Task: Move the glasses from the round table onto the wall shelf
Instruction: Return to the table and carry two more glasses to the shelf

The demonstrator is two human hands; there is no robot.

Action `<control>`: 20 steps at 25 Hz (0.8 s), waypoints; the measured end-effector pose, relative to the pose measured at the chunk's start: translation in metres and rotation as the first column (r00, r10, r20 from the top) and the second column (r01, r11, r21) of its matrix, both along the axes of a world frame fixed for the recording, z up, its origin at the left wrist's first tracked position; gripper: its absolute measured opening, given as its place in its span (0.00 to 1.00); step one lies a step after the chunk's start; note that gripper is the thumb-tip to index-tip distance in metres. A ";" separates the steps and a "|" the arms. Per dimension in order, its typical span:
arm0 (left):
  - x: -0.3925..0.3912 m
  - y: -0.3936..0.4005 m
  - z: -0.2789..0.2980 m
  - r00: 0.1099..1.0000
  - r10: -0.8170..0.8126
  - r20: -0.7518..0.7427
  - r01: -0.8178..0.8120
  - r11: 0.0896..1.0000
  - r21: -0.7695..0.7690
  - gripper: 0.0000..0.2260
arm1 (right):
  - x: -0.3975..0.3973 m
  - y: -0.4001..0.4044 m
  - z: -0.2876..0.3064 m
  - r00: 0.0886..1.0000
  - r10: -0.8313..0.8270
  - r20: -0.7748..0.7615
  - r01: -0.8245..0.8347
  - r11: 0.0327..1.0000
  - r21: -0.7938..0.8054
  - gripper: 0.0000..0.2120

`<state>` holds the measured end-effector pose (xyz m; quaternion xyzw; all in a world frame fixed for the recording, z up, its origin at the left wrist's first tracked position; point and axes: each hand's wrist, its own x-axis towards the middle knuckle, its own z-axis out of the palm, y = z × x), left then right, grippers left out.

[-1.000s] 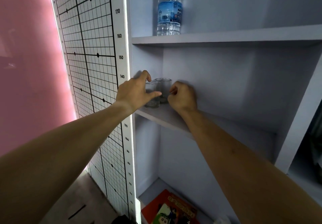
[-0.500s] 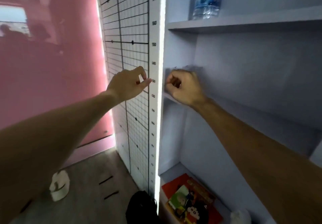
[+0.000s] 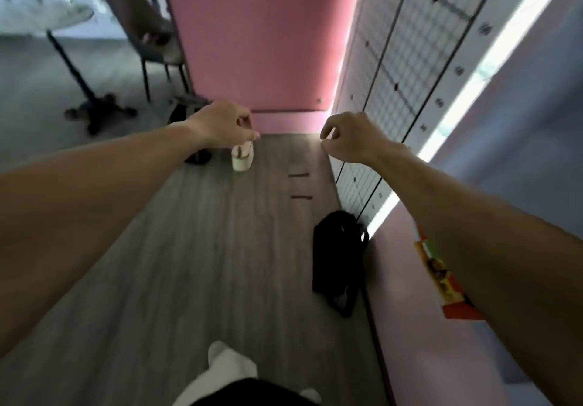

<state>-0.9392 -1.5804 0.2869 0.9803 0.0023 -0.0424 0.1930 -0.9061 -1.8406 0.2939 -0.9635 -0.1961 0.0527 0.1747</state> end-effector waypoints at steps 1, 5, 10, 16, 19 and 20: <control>-0.016 0.019 -0.025 0.997 0.042 -0.058 -0.043 0.999 -0.019 0.10 | -0.004 0.016 -0.020 0.999 0.020 -0.039 -0.020 1.000 -0.007 0.10; -0.088 0.089 -0.132 0.932 0.171 -0.319 -0.208 0.974 -0.086 0.08 | -0.030 0.087 -0.116 0.959 0.124 -0.253 -0.142 0.988 -0.055 0.09; -0.207 0.134 -0.266 0.744 0.246 -0.621 -0.417 0.898 -0.143 0.07 | -0.106 0.152 -0.252 0.812 0.137 -0.567 -0.297 0.934 -0.200 0.11; -0.329 0.124 -0.337 0.439 0.236 -0.867 -0.683 0.715 -0.151 0.07 | -0.234 0.167 -0.327 0.523 0.019 -0.852 -0.432 0.868 -0.245 0.11; -0.306 0.167 -0.344 0.448 0.260 -0.856 -0.720 0.673 -0.173 0.05 | -0.188 0.206 -0.324 0.616 -0.017 -0.788 -0.259 0.940 -0.223 0.11; -0.295 0.184 -0.345 0.457 0.248 -0.854 -0.708 0.683 -0.181 0.06 | -0.167 0.221 -0.323 0.620 -0.037 -0.784 -0.231 0.946 -0.227 0.10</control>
